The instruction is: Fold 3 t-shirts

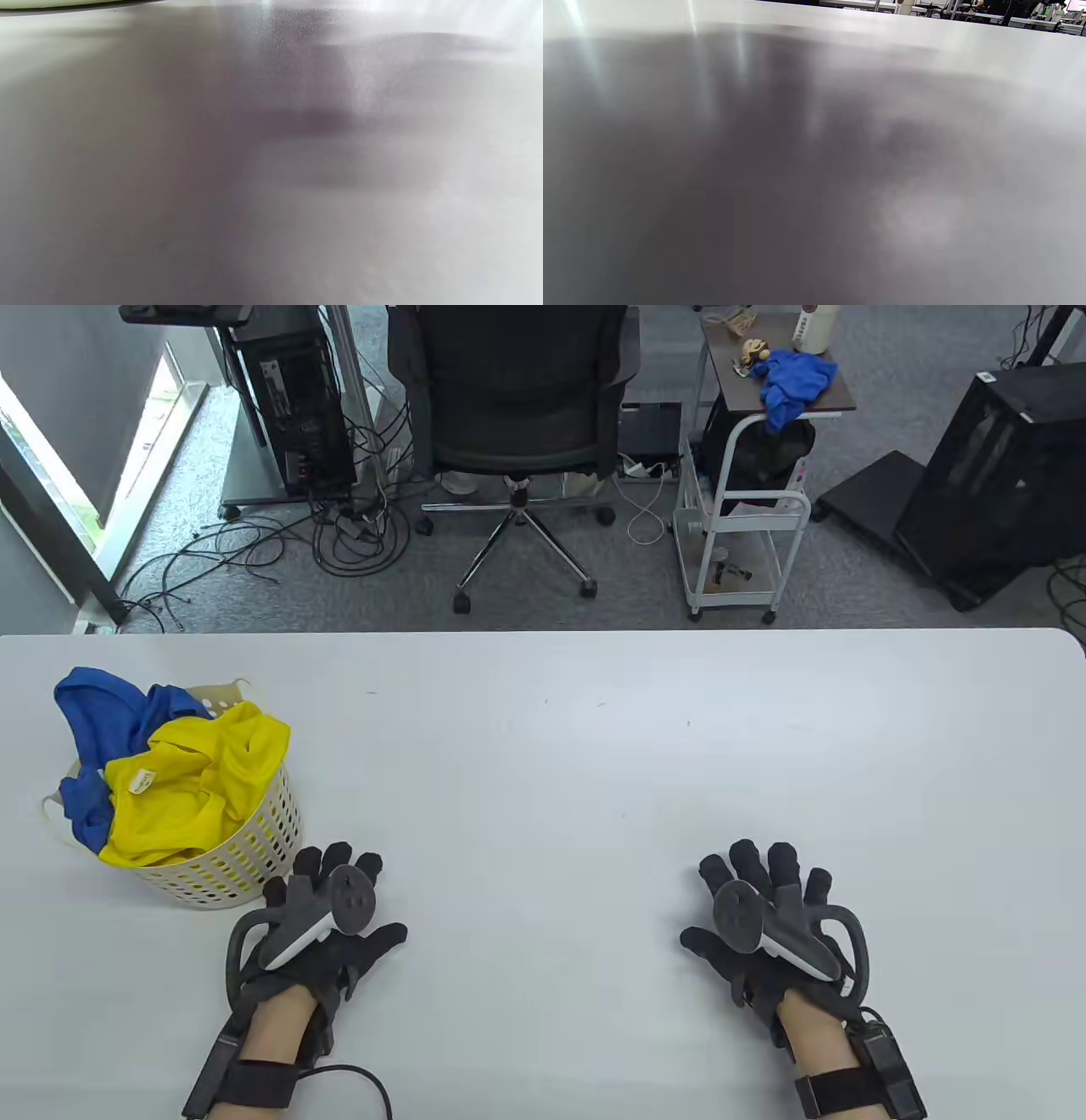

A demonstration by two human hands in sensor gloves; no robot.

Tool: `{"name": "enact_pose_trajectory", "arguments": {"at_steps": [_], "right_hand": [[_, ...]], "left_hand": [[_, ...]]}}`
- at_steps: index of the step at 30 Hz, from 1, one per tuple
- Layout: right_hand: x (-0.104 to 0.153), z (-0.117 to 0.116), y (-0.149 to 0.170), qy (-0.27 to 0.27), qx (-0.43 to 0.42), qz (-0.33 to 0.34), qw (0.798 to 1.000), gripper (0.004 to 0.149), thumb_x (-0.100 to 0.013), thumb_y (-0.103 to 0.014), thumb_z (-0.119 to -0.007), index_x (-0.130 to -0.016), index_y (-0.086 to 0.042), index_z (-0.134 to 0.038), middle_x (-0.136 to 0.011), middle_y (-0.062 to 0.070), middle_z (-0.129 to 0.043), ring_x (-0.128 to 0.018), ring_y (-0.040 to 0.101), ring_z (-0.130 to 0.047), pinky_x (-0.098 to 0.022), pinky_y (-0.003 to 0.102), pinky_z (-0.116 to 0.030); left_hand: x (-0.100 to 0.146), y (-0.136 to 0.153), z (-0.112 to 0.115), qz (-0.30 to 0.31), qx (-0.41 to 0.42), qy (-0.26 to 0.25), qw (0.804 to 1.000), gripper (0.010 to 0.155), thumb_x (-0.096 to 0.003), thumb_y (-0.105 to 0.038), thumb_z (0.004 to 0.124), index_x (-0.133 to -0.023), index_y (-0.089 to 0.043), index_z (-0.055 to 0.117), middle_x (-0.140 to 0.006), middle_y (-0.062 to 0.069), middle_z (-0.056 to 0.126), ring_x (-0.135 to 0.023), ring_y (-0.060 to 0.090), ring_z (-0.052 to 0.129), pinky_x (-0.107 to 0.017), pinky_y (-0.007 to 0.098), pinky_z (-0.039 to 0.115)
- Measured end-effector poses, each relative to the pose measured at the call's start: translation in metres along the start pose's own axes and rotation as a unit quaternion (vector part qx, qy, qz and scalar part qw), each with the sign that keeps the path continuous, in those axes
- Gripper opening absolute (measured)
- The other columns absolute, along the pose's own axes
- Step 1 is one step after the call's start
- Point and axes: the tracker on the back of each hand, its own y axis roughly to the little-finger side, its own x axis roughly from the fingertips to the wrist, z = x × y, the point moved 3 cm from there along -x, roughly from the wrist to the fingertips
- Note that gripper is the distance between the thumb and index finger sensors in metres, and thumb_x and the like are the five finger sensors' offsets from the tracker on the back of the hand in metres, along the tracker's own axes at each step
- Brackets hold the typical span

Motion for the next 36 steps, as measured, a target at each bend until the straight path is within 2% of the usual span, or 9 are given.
{"name": "enact_pose_trajectory", "arguments": {"at_steps": [5,9,15,20,24,26,29,33,36], "right_hand": [[0.001,0.002,-0.001,0.005,-0.005,0.002,1.000,0.083,-0.035,-0.073,-0.055,-0.100,-0.040,-0.015,-0.115,0.002,-0.005,-0.106,0.047,-0.006,-0.071,0.077,-0.014],[0.002,0.003,-0.003,0.010,-0.023,0.011,1.000,0.083,-0.035,-0.072,-0.056,-0.100,-0.041,-0.016,-0.115,0.000,-0.005,-0.108,0.045,-0.006,-0.073,0.076,-0.016],[0.002,0.000,-0.012,-0.009,-0.013,0.027,1.000,0.083,-0.035,-0.074,-0.053,-0.100,-0.042,-0.014,-0.115,0.000,-0.002,-0.106,0.046,0.000,-0.071,0.076,-0.011],[0.007,-0.003,-0.032,-0.038,-0.052,0.079,0.995,0.082,-0.036,-0.074,-0.054,-0.102,-0.040,-0.018,-0.117,0.001,-0.011,-0.108,0.048,-0.010,-0.072,0.076,-0.017],[0.012,-0.003,-0.055,-0.045,-0.051,0.118,0.991,0.082,-0.036,-0.074,-0.054,-0.102,-0.040,-0.019,-0.117,0.001,-0.013,-0.109,0.047,-0.013,-0.073,0.076,-0.019],[0.015,-0.004,-0.061,-0.047,-0.047,0.129,0.989,0.082,-0.036,-0.073,-0.055,-0.102,-0.040,-0.019,-0.117,0.001,-0.013,-0.109,0.047,-0.013,-0.073,0.076,-0.020],[0.014,-0.005,-0.058,-0.052,-0.045,0.127,0.989,0.082,-0.036,-0.073,-0.055,-0.102,-0.040,-0.020,-0.117,0.002,-0.013,-0.108,0.047,-0.014,-0.073,0.076,-0.020],[0.012,0.001,-0.045,-0.039,-0.055,0.111,0.991,0.081,-0.037,-0.072,-0.056,-0.102,-0.039,-0.021,-0.117,0.002,-0.014,-0.108,0.047,-0.014,-0.073,0.076,-0.020],[0.010,0.005,-0.034,-0.030,-0.059,0.094,0.993,0.081,-0.038,-0.071,-0.057,-0.102,-0.038,-0.022,-0.117,0.003,-0.015,-0.108,0.048,-0.014,-0.072,0.076,-0.020]], "left_hand": [[0.000,-0.001,0.000,0.003,-0.001,0.003,1.000,0.093,-0.0309,-0.079,0.045,-0.104,-0.044,-0.001,-0.114,-0.003,-0.004,-0.109,0.030,-0.002,-0.083,0.063,0.019],[-0.003,-0.002,0.003,0.008,0.001,0.014,1.000,0.093,-0.0310,-0.079,0.045,-0.104,-0.044,-0.001,-0.114,-0.003,-0.004,-0.107,0.029,-0.005,-0.081,0.061,0.010],[0.000,-0.008,0.002,0.017,-0.004,0.013,1.000,0.095,-0.0309,-0.079,0.044,-0.103,-0.040,-0.005,-0.113,-0.002,-0.005,-0.103,0.026,-0.011,-0.077,0.054,0.001],[0.012,-0.026,-0.008,0.057,0.006,-0.006,0.998,0.096,-0.0312,-0.080,0.044,-0.103,-0.040,-0.005,-0.112,-0.001,-0.006,-0.103,0.026,-0.011,-0.077,0.053,0.002],[0.037,-0.050,-0.043,0.113,0.021,-0.064,0.991,0.095,-0.0325,-0.079,0.045,-0.104,-0.039,-0.003,-0.113,-0.001,-0.004,-0.103,0.026,-0.010,-0.078,0.053,0.004],[0.052,-0.056,-0.078,0.119,0.005,-0.109,0.987,0.094,-0.0334,-0.078,0.046,-0.105,-0.039,-0.001,-0.114,-0.002,-0.001,-0.104,0.025,-0.008,-0.079,0.052,0.006],[0.061,-0.040,-0.125,0.095,0.031,-0.158,0.982,0.090,-0.0355,-0.076,0.049,-0.107,-0.039,0.009,-0.116,-0.003,0.009,-0.107,0.023,0.000,-0.081,0.052,0.011],[0.063,0.018,-0.172,-0.032,0.028,-0.192,0.981,0.083,-0.0392,-0.070,0.056,-0.109,-0.039,0.022,-0.118,-0.006,0.023,-0.111,0.022,0.014,-0.084,0.052,0.022],[0.064,0.070,-0.190,-0.142,0.002,-0.191,0.971,0.076,-0.0420,-0.066,0.059,-0.109,-0.038,0.035,-0.118,-0.004,0.032,-0.112,0.023,0.024,-0.084,0.054,0.030]]}}
